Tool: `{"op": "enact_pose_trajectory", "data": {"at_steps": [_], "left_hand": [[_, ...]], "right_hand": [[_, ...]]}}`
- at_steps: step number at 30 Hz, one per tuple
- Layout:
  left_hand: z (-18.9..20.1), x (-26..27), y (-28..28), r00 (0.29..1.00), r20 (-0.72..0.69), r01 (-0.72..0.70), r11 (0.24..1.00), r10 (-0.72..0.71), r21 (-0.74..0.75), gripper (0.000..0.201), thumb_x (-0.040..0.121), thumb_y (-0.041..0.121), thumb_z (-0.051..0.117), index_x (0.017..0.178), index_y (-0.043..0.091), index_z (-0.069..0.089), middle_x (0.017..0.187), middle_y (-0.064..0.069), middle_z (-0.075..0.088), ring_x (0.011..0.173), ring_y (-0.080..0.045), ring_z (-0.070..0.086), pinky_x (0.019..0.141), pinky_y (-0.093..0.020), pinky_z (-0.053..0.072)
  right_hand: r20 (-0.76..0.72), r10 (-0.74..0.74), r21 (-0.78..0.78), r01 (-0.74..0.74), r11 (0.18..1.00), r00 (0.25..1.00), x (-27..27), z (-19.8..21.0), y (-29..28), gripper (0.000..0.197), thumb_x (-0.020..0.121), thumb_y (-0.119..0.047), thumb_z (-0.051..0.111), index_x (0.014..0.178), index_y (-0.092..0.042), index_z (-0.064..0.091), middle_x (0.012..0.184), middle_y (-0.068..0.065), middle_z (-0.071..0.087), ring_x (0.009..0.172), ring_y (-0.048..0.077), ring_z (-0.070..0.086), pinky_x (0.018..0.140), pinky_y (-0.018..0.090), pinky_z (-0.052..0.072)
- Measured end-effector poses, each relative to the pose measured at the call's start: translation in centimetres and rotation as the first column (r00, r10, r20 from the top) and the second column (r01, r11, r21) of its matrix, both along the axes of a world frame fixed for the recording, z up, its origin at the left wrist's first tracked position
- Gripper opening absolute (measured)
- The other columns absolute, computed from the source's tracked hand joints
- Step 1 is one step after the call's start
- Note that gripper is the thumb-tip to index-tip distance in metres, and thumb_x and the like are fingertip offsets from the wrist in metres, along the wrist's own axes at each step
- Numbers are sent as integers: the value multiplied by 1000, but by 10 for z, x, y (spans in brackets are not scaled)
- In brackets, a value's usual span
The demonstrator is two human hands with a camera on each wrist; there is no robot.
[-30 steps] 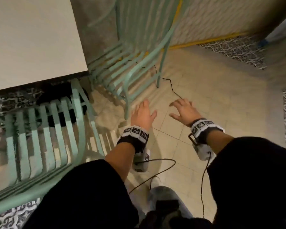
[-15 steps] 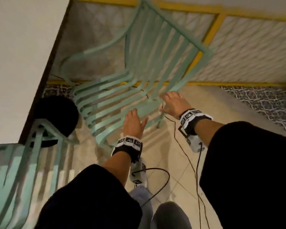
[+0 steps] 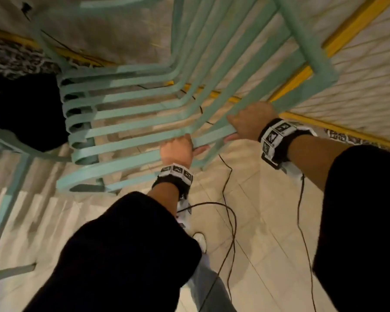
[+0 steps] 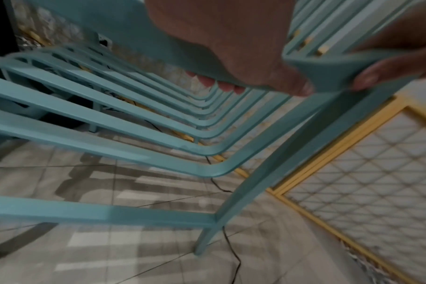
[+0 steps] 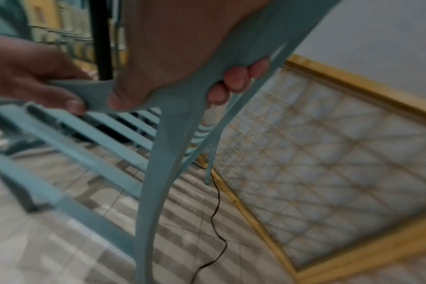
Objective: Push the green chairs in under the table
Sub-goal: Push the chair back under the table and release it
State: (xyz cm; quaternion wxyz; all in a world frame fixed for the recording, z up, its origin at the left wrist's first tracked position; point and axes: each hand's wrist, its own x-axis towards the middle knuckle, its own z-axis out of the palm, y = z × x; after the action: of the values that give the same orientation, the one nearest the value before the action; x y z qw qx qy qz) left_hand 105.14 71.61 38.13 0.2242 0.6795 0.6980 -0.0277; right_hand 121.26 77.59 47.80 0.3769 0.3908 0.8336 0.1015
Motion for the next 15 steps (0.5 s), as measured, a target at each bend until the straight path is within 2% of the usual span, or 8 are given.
{"op": "enact_pose_trajectory", "data": {"at_steps": [3, 6, 10, 12, 15], "left_hand": [[6, -2, 0, 999, -35, 35, 999, -36, -18, 74, 75, 77, 39, 101, 10, 57, 85, -10, 69, 79, -27, 66, 61, -32, 42], [9, -6, -16, 994, -57, 90, 993, -94, -73, 74, 73, 78, 39, 98, 11, 58, 85, -7, 67, 81, -25, 65, 62, -31, 42], [8, -25, -40, 967, -108, 223, 971, -231, -80, 79, 71, 79, 35, 100, 11, 61, 90, -7, 71, 81, -24, 66, 62, -30, 44], [9, -46, -38, 949, -133, 274, 956, -287, -105, 78, 73, 77, 33, 101, 10, 59, 93, -8, 71, 82, -24, 67, 66, -32, 48], [11, -80, -22, 933, -164, 311, 947, -321, -87, 70, 78, 72, 39, 103, 9, 57, 94, -8, 70, 84, -24, 66, 71, -33, 50]], "right_hand": [[-71, -17, 19, 18, 1000, 997, 3, 3, -3, 58, 82, -68, 42, 100, -16, 59, 88, 4, 70, 81, 25, 66, 59, 31, 40], [-147, -91, -50, 85, 995, 985, 3, 2, -28, 58, 83, -67, 43, 108, -17, 58, 96, 4, 70, 89, 25, 65, 70, 32, 47], [-181, -206, -108, 189, 976, 962, -9, 3, -66, 56, 85, -65, 41, 111, -16, 55, 106, 3, 68, 98, 24, 63, 79, 32, 46], [-184, -244, -113, 226, 968, 952, -28, 2, -72, 58, 85, -65, 41, 111, -16, 55, 107, 3, 68, 99, 24, 63, 79, 31, 47], [-190, -276, -114, 258, 959, 942, -59, -2, -68, 55, 85, -65, 42, 108, -16, 58, 104, 4, 69, 97, 24, 64, 75, 30, 45]]}}
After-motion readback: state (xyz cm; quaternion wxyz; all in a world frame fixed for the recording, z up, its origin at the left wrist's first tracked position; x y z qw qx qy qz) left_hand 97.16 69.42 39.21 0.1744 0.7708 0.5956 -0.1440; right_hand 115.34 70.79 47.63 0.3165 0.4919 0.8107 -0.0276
